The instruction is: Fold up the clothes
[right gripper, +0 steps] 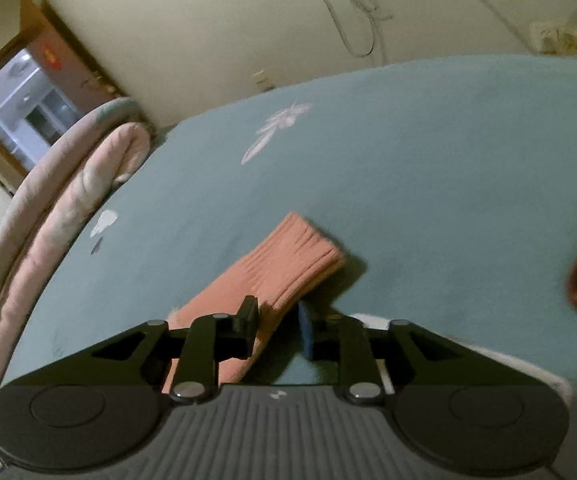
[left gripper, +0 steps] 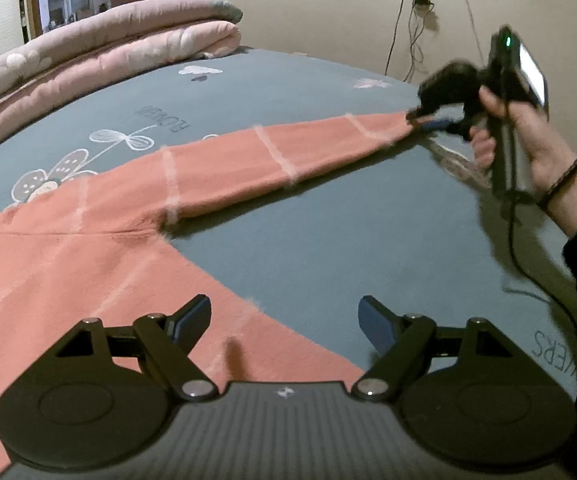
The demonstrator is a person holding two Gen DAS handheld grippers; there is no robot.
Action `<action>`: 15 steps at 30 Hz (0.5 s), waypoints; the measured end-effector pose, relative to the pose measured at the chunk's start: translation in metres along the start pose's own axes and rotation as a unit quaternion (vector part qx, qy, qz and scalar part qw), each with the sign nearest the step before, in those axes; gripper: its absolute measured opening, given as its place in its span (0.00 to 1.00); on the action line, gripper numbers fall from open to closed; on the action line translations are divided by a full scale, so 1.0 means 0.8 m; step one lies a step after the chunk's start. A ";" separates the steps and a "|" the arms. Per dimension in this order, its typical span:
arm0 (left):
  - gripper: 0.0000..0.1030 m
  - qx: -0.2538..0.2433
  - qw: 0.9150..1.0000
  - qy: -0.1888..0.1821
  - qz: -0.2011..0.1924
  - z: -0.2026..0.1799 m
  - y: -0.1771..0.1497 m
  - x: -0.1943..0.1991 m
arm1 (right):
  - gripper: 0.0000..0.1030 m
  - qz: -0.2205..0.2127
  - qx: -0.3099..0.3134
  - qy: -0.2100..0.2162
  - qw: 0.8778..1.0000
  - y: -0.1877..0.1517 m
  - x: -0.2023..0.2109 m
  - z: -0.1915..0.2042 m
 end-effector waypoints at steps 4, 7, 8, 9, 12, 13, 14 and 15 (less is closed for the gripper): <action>0.79 -0.011 1.000 0.006 -0.003 0.012 0.009 -0.002 | 0.27 0.017 0.077 0.059 0.995 -0.011 0.011 0.075; 0.79 -0.003 1.000 0.010 -0.002 0.028 0.014 -0.002 | 0.31 0.083 0.161 0.156 0.971 -0.059 0.003 0.154; 0.79 0.004 1.000 0.013 -0.001 0.033 0.012 -0.001 | 0.32 0.108 0.188 0.190 0.958 -0.079 0.000 0.179; 0.79 0.012 1.000 0.015 0.001 0.038 0.009 0.002 | 0.32 0.136 0.204 0.220 0.944 -0.099 -0.006 0.201; 0.79 0.031 0.999 0.009 0.008 0.047 -0.007 0.011 | 0.32 0.222 0.197 0.287 0.911 -0.160 -0.025 0.247; 0.79 0.033 0.999 0.009 0.011 0.049 -0.014 0.014 | 0.32 0.244 0.186 0.302 0.903 -0.176 -0.031 0.257; 0.79 0.032 0.999 0.011 0.014 0.051 -0.021 0.017 | 0.32 0.259 0.179 0.314 0.895 -0.188 -0.037 0.267; 0.79 0.032 0.999 0.013 0.017 0.053 -0.027 0.021 | 0.32 0.269 0.175 0.323 0.890 -0.198 -0.042 0.275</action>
Point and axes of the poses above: each gripper's, at about its wrist camera, not at the fingertips, and x roughly against the way its jaws point, z to its left, y to its top, the point moved 5 cm from there along -x, roughly the way its jaws point, and after that the axes turned 12 degrees about y, right-handed, at the moved point
